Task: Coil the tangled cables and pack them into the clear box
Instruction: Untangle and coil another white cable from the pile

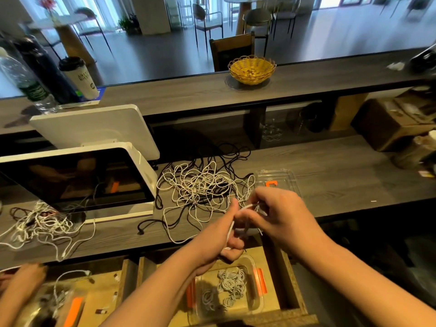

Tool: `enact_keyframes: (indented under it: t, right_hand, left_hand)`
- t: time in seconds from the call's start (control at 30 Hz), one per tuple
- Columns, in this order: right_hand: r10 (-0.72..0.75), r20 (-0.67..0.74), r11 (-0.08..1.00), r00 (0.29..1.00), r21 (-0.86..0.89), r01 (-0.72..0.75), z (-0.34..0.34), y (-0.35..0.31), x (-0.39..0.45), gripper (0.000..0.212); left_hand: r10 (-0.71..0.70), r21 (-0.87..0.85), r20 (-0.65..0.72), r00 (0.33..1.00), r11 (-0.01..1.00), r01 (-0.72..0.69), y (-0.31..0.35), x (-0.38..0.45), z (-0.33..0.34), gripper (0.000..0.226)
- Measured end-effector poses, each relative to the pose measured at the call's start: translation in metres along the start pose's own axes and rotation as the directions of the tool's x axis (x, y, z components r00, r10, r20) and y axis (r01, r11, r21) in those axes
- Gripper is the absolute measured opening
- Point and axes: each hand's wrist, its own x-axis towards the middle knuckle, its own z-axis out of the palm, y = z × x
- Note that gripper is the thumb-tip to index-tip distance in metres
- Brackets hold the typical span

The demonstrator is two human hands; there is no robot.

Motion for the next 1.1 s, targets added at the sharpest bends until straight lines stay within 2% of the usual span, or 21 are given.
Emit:
enact_keyframes:
  t: [0.1,0.17,0.2,0.23,0.27,0.3,0.47,0.63,0.73,0.93,1.1]
  right_hand:
    - [-0.003,-0.05,1.0,0.999,-0.018,0.002,-0.009,0.005,0.007,0.033]
    - [0.015,-0.07,1.0,0.997,-0.014,-0.016,-0.014,0.008,0.009,0.036]
    - [0.024,-0.075,1.0,0.997,-0.018,-0.025,-0.016,0.009,0.01,0.035]
    - [0.026,-0.081,0.999,0.996,-0.024,-0.028,-0.018,0.009,0.011,0.034]
    - [0.023,-0.085,0.999,0.996,-0.028,-0.026,-0.02,0.01,0.012,0.033]
    - [0.019,-0.09,0.999,0.996,-0.031,-0.022,-0.021,0.011,0.013,0.032]
    - [0.054,-0.068,0.998,0.996,-0.019,-0.055,-0.019,0.018,0.011,0.028]
    - [0.089,-0.017,0.996,0.996,0.011,-0.089,-0.016,0.024,0.009,0.029]
    - [0.115,0.024,0.993,0.993,0.012,-0.115,-0.012,0.025,0.007,0.023]
    - [0.152,0.126,0.987,0.98,0.029,-0.157,0.01,0.027,-0.001,0.023]
    - [0.107,0.2,0.992,0.974,0.043,-0.118,0.029,0.026,-0.009,0.029]
  left_hand:
    - [-0.039,0.011,0.158,0.987,0.999,0.038,-0.002,-0.003,-0.003,0.081]
    - [-0.036,0.183,0.17,0.985,0.983,0.005,0.0,-0.005,-0.006,0.092]
    - [-0.015,0.325,0.166,0.986,0.945,-0.041,0.001,-0.006,-0.007,0.089]
    - [0.0,0.451,0.173,0.985,0.889,-0.08,0.002,-0.006,-0.008,0.073]
    - [0.008,0.52,0.174,0.985,0.848,-0.099,0.003,-0.006,-0.008,0.056]
    - [0.016,0.535,0.162,0.987,0.839,-0.101,0.004,-0.006,-0.008,0.049]
    - [0.048,0.318,-0.001,0.999,0.947,-0.045,0.003,-0.004,-0.01,0.049]
    - [0.1,0.413,-0.06,0.993,0.908,-0.066,0.0,0.0,-0.014,0.06]
    - [0.13,0.368,-0.101,0.986,0.926,-0.084,-0.006,0.003,-0.014,0.06]
    - [0.238,0.089,-0.237,0.942,0.971,-0.223,-0.008,0.01,-0.014,0.061]
    - [0.281,-0.217,-0.408,0.869,0.894,-0.391,-0.003,0.013,-0.016,0.055]
